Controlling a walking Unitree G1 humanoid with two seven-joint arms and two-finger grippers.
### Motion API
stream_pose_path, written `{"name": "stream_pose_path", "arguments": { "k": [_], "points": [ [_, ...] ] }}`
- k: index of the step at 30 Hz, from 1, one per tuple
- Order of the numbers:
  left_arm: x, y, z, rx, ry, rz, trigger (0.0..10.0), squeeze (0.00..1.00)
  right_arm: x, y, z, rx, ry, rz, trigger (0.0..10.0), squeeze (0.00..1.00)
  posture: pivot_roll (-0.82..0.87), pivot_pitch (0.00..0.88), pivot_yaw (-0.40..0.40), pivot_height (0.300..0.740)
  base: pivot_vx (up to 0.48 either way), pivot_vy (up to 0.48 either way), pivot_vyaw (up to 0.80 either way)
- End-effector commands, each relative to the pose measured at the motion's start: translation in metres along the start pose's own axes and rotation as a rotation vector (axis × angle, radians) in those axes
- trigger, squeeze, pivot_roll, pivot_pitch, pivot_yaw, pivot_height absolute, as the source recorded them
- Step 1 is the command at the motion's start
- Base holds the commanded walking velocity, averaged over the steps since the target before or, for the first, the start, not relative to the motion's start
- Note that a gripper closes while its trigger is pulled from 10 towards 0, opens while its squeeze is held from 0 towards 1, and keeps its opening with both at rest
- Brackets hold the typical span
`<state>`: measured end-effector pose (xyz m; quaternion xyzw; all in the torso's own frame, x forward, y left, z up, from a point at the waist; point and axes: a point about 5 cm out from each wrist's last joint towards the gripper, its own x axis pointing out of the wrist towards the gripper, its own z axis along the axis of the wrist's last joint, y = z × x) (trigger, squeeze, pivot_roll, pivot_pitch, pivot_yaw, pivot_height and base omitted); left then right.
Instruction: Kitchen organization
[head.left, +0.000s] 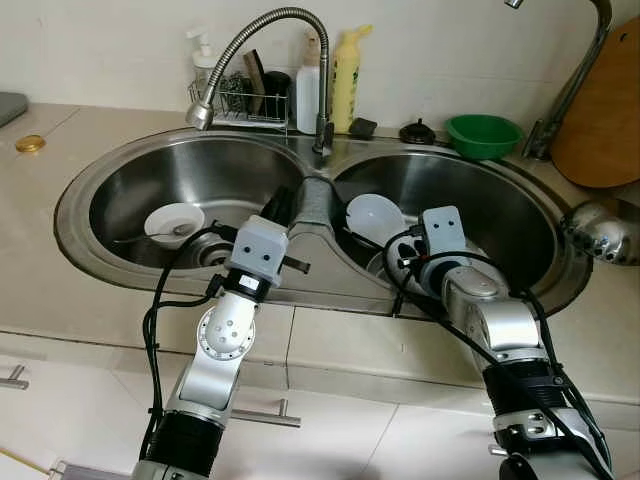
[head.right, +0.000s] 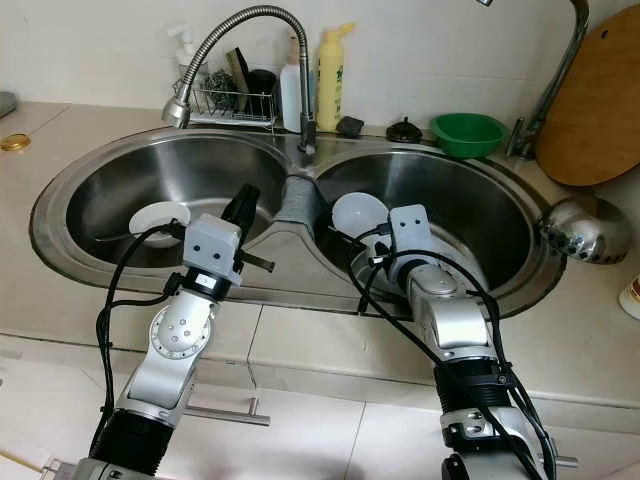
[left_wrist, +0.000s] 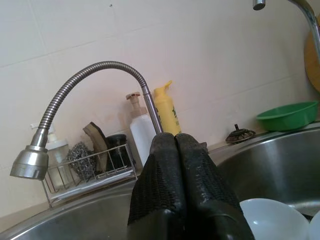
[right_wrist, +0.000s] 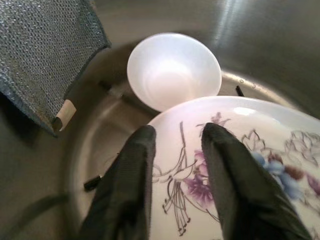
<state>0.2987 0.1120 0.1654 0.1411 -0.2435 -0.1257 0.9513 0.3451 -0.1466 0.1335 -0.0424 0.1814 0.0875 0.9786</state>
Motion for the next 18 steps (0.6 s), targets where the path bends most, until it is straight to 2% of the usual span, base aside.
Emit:
{"name": "stream_pose_path", "arguments": {
  "k": [1,5,6,8,10,14,16,18],
  "points": [
    [-0.001,-0.002,-0.002,0.001,0.016,-0.01,10.0,0.0,0.0,0.005,-0.02,0.023,0.085,0.012,10.0,1.0,-0.06,0.0,-0.042,0.74,0.0,0.0,0.0],
    [-0.001,-0.003,-0.002,-0.001,0.015,-0.012,10.0,0.0,-0.004,0.006,-0.007,-0.012,-0.037,0.006,10.0,1.0,-0.06,0.0,-0.042,0.74,0.0,0.0,0.0],
    [-0.001,-0.002,-0.002,-0.001,0.016,-0.011,10.0,0.0,-0.008,0.007,0.004,-0.044,-0.124,0.009,10.0,1.0,-0.06,0.0,-0.042,0.74,0.0,0.0,0.0],
    [-0.001,-0.002,-0.003,-0.003,0.018,-0.007,10.0,0.0,-0.017,0.012,0.021,-0.039,-0.262,0.052,10.0,1.0,-0.06,0.0,-0.042,0.74,0.0,0.0,0.0],
    [-0.002,-0.002,-0.003,-0.007,0.021,-0.005,10.0,0.0,-0.022,0.014,0.027,-0.057,-0.31,0.056,10.0,1.0,-0.07,0.0,-0.042,0.74,0.0,0.0,0.0],
    [-0.001,-0.003,-0.002,-0.049,0.015,-0.007,10.0,0.0,-0.038,0.022,0.04,-0.167,-0.457,0.06,10.0,1.0,-0.07,0.0,-0.041,0.74,0.0,0.0,0.0],
    [-0.001,-0.003,-0.002,-0.048,0.017,-0.007,10.0,0.0,-0.041,0.023,0.04,-0.175,-0.476,0.054,10.0,1.0,-0.07,0.0,-0.042,0.74,0.0,0.0,0.0],
    [0.0,-0.003,-0.003,-0.056,0.028,-0.004,10.0,0.0,-0.045,0.021,0.041,-0.215,-0.517,-0.001,10.0,1.0,-0.07,0.0,-0.042,0.74,0.0,0.0,0.0]
  ]
}}
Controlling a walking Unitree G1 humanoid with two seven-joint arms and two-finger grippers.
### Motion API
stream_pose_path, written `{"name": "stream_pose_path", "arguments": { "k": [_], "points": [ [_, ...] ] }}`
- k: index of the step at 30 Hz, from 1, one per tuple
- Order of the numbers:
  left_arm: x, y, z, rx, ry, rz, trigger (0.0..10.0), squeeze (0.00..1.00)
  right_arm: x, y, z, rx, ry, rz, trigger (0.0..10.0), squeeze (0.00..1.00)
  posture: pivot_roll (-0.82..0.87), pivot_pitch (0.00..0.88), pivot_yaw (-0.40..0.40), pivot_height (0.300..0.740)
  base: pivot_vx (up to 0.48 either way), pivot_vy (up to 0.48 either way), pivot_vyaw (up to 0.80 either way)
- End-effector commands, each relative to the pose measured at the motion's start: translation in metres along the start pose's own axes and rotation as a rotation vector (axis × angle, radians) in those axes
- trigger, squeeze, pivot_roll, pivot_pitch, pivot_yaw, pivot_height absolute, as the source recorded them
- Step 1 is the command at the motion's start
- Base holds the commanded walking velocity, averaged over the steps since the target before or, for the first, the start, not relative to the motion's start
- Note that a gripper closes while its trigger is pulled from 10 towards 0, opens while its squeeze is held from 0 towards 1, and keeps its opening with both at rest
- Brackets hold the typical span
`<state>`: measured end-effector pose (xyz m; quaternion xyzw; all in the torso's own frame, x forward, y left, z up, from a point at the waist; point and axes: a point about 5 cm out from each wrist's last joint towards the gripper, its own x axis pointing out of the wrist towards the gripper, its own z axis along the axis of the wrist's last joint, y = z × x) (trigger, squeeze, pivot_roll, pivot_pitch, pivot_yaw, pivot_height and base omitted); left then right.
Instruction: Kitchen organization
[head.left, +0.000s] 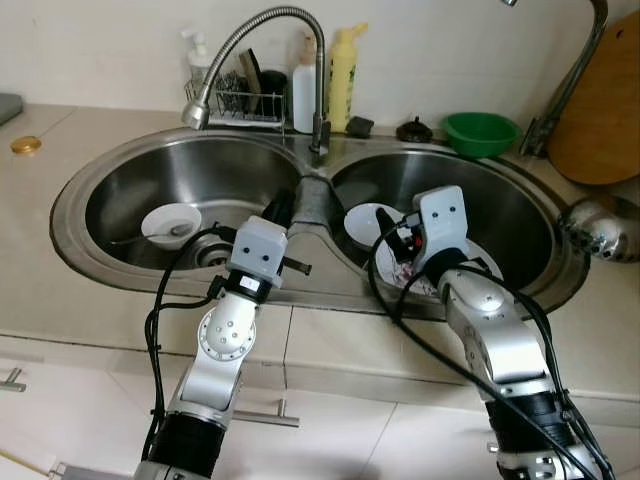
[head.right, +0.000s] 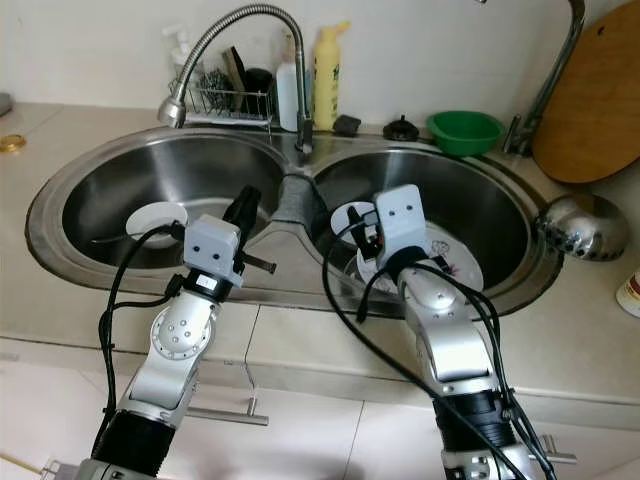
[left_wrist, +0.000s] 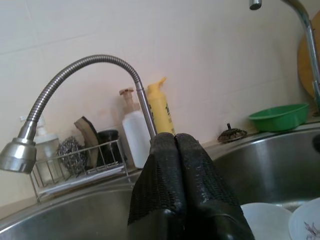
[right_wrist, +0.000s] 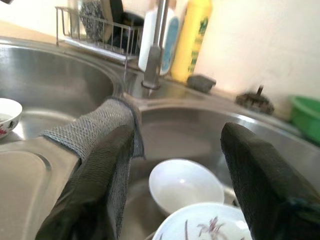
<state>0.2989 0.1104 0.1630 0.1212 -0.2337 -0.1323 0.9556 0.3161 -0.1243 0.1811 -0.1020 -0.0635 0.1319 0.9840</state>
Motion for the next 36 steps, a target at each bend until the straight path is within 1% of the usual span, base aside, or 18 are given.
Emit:
{"name": "stream_pose_path", "arguments": {
  "k": [1,3,4,7,9,16,18,23,26,28,29,36],
  "points": [
    [0.0,0.0,-0.001,-0.012,0.015,0.001,10.0,0.0,-0.002,-0.004,0.005,-0.048,-0.032,-0.037,10.0,1.0,-0.07,0.0,-0.042,0.74,0.0,0.0,0.0],
    [0.001,0.0,-0.001,-0.012,0.016,-0.001,10.0,0.0,-0.005,-0.006,0.004,-0.072,-0.043,-0.069,10.0,1.0,-0.07,0.0,-0.041,0.74,0.0,0.0,0.0],
    [0.001,0.001,-0.001,-0.01,0.014,-0.004,10.0,0.0,-0.005,-0.006,0.004,-0.086,-0.047,-0.078,10.0,0.0,-0.07,0.0,-0.041,0.74,0.0,0.48,0.0],
    [0.001,0.0,0.0,-0.013,0.011,-0.008,10.0,0.0,-0.008,-0.006,0.005,-0.106,-0.062,-0.091,10.0,0.0,-0.07,0.0,-0.039,0.74,0.0,0.48,0.0],
    [0.001,0.0,0.001,-0.013,0.007,-0.014,10.0,0.0,-0.011,-0.004,0.005,-0.134,-0.084,-0.102,10.0,0.0,-0.07,0.0,-0.038,0.74,0.0,0.48,0.0],
    [0.003,0.001,0.003,-0.011,-0.004,-0.014,10.0,0.0,-0.014,0.001,0.002,-0.168,-0.102,-0.112,10.0,0.0,-0.07,0.0,-0.039,0.74,0.0,0.48,0.0],
    [0.003,0.001,0.003,-0.009,-0.005,-0.014,10.0,0.0,-0.015,0.003,0.002,-0.165,-0.109,-0.112,10.0,0.0,-0.07,0.0,-0.038,0.74,0.0,0.48,0.0],
    [0.002,0.002,0.003,-0.008,-0.005,-0.016,10.0,0.0,-0.02,0.006,0.002,-0.22,-0.134,-0.105,10.0,0.0,-0.07,0.0,-0.038,0.74,0.0,0.48,0.0],
    [0.002,0.002,0.003,-0.008,-0.005,-0.018,10.0,0.0,-0.025,0.007,0.001,-0.226,-0.138,-0.109,10.0,0.0,-0.07,0.0,-0.038,0.74,0.0,0.48,0.0],
    [0.002,0.002,0.003,-0.009,-0.005,-0.019,10.0,0.0,-0.029,0.005,0.0,-0.241,-0.142,-0.123,10.0,0.0,-0.07,0.0,-0.041,0.74,0.0,0.48,0.0],
    [0.002,0.001,0.003,-0.009,-0.005,-0.019,10.0,0.0,-0.034,0.001,0.0,-0.259,-0.146,-0.153,10.0,0.0,-0.07,0.0,-0.043,0.74,0.0,0.48,0.0],
    [0.001,0.001,0.003,-0.009,-0.003,-0.02,10.0,0.0,-0.046,-0.015,-0.002,-0.311,-0.147,-0.252,10.0,0.0,-0.08,0.0,-0.04,0.74,0.0,0.48,0.0]
  ]
}}
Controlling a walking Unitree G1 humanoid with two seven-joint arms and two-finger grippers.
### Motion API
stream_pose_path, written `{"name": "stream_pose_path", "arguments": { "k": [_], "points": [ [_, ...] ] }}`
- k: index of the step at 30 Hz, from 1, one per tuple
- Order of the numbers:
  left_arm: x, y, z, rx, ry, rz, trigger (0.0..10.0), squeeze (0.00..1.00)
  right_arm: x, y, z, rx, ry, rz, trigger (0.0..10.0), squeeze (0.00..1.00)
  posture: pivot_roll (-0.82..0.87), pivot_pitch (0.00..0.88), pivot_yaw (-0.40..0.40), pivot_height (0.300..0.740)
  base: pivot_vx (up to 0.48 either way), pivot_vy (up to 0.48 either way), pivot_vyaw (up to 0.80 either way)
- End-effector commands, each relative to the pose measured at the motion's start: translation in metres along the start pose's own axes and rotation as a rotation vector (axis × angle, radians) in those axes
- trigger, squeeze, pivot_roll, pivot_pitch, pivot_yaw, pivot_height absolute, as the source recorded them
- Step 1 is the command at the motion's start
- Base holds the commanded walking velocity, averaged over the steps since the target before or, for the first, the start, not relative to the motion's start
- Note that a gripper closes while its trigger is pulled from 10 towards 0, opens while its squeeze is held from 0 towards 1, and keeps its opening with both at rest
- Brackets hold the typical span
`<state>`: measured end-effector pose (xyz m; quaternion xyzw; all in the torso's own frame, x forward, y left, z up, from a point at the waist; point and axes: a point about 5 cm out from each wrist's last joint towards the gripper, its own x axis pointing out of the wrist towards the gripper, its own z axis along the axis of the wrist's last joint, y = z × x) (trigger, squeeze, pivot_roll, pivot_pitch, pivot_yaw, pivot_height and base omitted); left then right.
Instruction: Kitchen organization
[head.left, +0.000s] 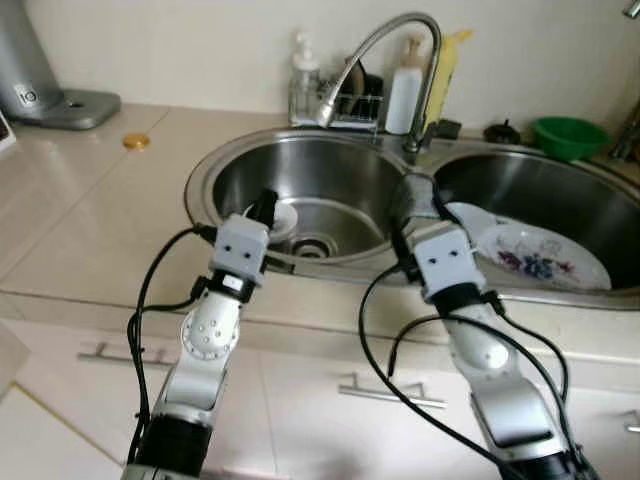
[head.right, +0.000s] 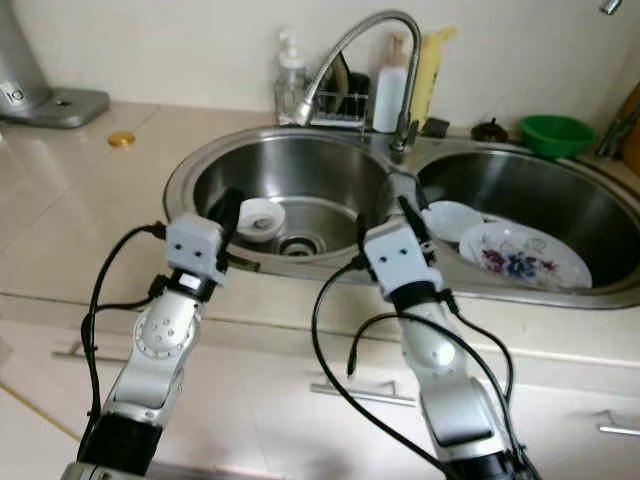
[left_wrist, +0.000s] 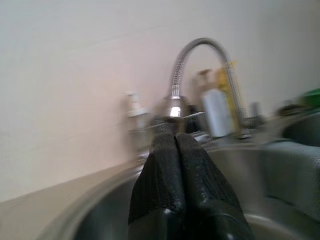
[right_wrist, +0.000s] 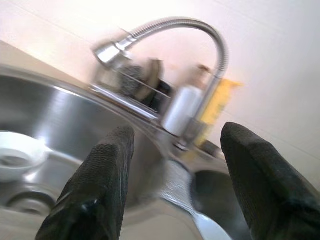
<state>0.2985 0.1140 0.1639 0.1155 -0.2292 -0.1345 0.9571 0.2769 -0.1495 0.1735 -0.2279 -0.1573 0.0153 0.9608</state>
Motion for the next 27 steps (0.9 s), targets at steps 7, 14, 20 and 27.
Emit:
{"name": "stream_pose_path", "arguments": {
  "k": [7,14,20,27],
  "points": [
    [0.0015,-0.0028,0.0026,0.002,-0.011,-0.018,10.0,0.0,-0.0056,-0.0097,0.0037,-0.04,-0.023,-0.056,10.0,0.0,-0.08,0.0,-0.04,0.74,0.0,0.411,0.0],
    [0.0005,-0.0036,0.0038,0.017,-0.024,-0.021,10.0,0.0,-0.0052,-0.0097,0.0029,-0.026,-0.01,-0.074,10.0,0.0,-0.08,0.0,-0.043,0.74,0.0,0.0,-0.51],
    [0.0001,-0.0041,0.0029,0.02,-0.02,-0.023,10.0,0.0,-0.0062,-0.0082,0.0044,-0.044,-0.025,-0.07,10.0,0.0,-0.08,0.0,-0.039,0.74,0.0,0.0,-0.67],
    [-0.0003,-0.0044,0.0022,0.025,-0.016,-0.024,10.0,0.0,-0.0061,-0.0052,0.0036,-0.053,-0.027,-0.06,10.0,0.0,-0.08,0.0,-0.04,0.74,0.0,0.0,0.0]
  ]
}}
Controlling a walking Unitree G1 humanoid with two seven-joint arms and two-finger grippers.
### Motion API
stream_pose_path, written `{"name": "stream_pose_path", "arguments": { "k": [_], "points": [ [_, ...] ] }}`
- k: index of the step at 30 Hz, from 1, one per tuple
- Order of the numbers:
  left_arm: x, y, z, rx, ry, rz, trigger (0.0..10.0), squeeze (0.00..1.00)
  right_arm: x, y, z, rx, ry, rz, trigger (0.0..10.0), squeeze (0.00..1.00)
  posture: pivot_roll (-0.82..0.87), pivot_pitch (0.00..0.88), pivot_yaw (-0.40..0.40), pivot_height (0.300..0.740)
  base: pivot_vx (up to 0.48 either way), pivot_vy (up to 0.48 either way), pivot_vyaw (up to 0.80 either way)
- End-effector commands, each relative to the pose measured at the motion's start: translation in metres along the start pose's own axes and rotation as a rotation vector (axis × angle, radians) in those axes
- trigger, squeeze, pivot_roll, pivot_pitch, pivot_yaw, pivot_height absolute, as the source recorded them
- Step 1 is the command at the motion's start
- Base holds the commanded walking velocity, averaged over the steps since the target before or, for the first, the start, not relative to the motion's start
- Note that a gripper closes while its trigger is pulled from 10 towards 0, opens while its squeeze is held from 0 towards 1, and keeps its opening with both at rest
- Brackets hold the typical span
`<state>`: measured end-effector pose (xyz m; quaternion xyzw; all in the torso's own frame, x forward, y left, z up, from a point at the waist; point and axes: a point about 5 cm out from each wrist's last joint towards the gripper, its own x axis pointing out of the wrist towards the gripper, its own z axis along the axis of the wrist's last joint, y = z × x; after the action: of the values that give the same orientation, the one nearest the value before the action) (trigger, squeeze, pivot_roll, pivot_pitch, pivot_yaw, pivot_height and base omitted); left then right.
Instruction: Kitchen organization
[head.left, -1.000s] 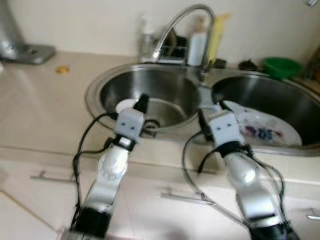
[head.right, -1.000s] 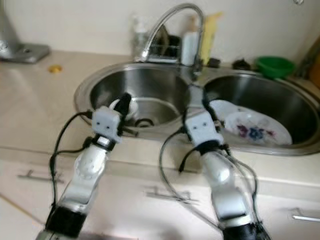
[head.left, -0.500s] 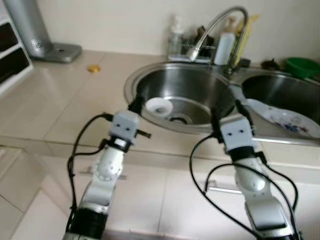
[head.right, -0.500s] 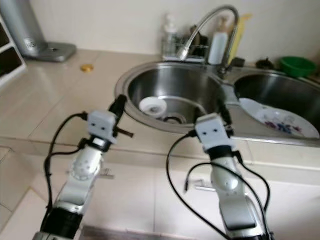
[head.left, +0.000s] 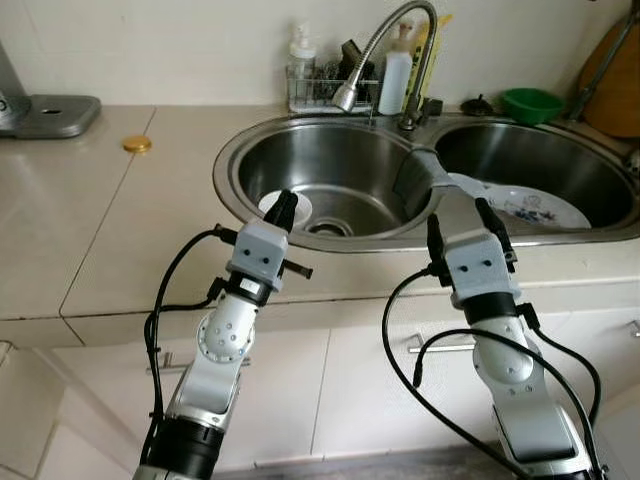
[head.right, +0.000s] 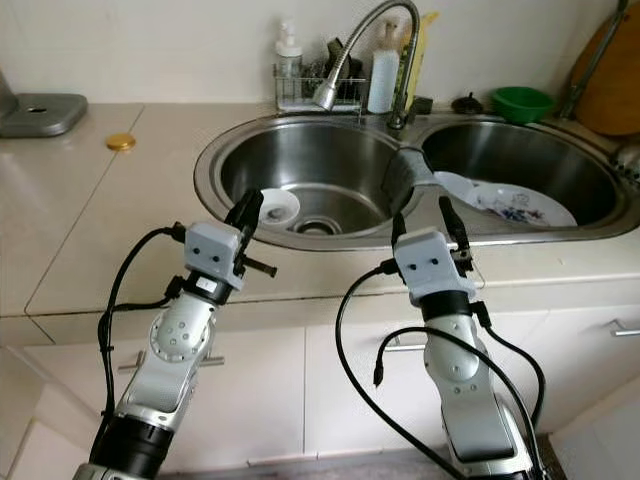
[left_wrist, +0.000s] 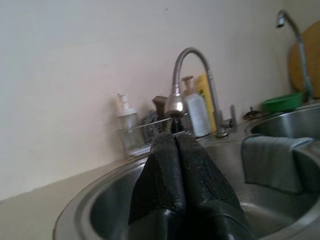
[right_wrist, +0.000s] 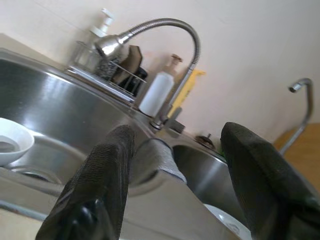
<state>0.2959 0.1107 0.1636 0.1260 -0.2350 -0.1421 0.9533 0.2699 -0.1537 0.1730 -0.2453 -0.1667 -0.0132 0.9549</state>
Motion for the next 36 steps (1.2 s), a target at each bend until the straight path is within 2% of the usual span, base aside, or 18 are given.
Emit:
{"name": "stream_pose_path", "arguments": {
  "k": [1,20,36],
  "points": [
    [0.0009,-0.0005,0.0007,0.007,-0.004,-0.004,10.0,0.0,0.0013,-0.001,0.0035,-0.006,-0.02,-0.006,10.0,0.0,-0.08,0.0,-0.04,0.74,0.0,0.0,0.0],
    [0.0006,-0.0002,0.001,0.004,-0.004,-0.002,10.0,0.0,0.0025,0.003,-0.0005,0.026,0.0,-0.006,10.0,0.0,-0.07,0.0,-0.04,0.74,0.0,0.0,0.0],
    [-0.0001,-0.0002,-0.0003,-0.004,0.005,-0.007,10.0,0.0,0.0022,0.0024,-0.0008,0.039,0.004,-0.009,10.0,0.0,-0.07,0.0,-0.042,0.74,-0.287,0.0,0.0]
  ]
}}
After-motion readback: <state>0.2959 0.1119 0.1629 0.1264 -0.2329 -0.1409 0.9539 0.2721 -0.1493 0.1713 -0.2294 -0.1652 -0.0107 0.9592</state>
